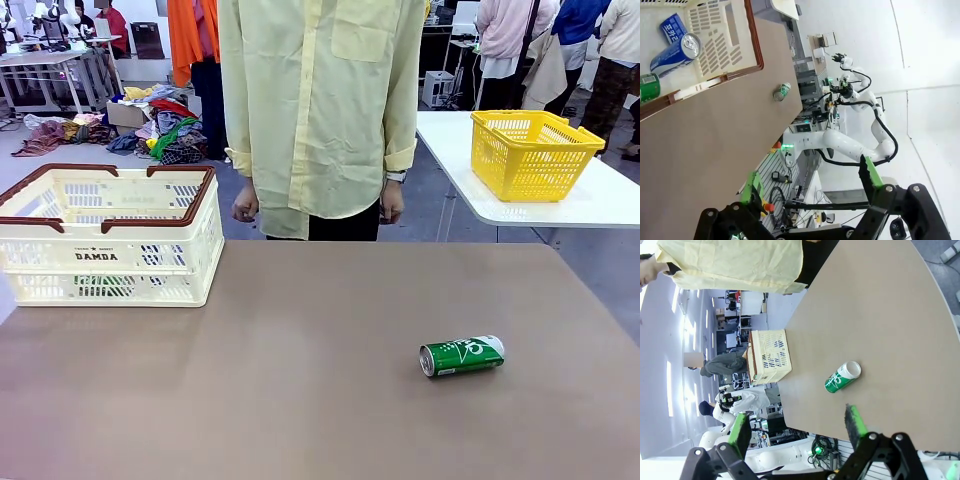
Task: Place the drinks into the Shopping basket.
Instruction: Pick up one drink and place it into the Shopping basket.
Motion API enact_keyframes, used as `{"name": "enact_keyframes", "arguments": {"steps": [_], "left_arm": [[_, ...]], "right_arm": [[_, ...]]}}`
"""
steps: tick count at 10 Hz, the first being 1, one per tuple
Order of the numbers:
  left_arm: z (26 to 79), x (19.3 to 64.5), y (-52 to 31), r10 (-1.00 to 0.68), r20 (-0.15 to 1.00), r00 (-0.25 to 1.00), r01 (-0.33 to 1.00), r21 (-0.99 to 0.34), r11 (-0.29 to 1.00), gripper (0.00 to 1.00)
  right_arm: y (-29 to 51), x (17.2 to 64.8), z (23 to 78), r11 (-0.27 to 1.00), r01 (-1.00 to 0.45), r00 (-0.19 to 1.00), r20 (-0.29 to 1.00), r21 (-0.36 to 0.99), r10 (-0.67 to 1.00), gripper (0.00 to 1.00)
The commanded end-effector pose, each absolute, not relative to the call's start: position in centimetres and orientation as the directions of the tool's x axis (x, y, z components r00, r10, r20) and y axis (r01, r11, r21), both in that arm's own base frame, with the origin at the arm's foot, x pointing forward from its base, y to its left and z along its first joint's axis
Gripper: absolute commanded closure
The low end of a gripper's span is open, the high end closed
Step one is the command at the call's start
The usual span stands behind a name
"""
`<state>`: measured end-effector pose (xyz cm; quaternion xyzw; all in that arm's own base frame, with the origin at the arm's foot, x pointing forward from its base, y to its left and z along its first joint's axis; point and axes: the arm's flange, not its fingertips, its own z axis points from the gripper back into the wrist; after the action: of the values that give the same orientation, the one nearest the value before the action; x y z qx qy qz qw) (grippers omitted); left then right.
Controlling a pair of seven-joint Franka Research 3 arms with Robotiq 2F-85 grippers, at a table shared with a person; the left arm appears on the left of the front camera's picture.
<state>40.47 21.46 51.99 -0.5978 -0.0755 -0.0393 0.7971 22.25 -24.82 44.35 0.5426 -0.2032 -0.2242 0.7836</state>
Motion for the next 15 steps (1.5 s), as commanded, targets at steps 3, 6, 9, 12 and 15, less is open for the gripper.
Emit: {"name": "enact_keyframes", "arguments": {"steps": [3,6,9,12,15], "left_arm": [[51.7,40.1,20.9,0.019,0.164,0.986,0.153,-0.948,0.28,0.0],[51.7,40.1,20.9,0.019,0.164,0.986,0.153,-0.948,0.28,0.0],[51.7,40.1,20.9,0.019,0.164,0.986,0.153,-0.948,0.28,0.0],[51.7,40.1,20.9,0.019,0.164,0.986,0.153,-0.948,0.28,0.0],[51.7,40.1,20.9,0.019,0.164,0.986,0.153,-0.948,0.28,0.0]], "right_arm": [[-24.9,22.1,44.4,0.312,0.103,0.819,0.097,0.945,-0.565,0.0],[-24.9,22.1,44.4,0.312,0.103,0.819,0.097,0.945,-0.565,0.0],[-24.9,22.1,44.4,0.312,0.103,0.819,0.097,0.945,-0.565,0.0],[-24.9,22.1,44.4,0.312,0.103,0.819,0.097,0.945,-0.565,0.0],[-20.3,23.9,47.1,0.488,0.023,0.91,0.183,0.873,-0.371,0.0]]}}
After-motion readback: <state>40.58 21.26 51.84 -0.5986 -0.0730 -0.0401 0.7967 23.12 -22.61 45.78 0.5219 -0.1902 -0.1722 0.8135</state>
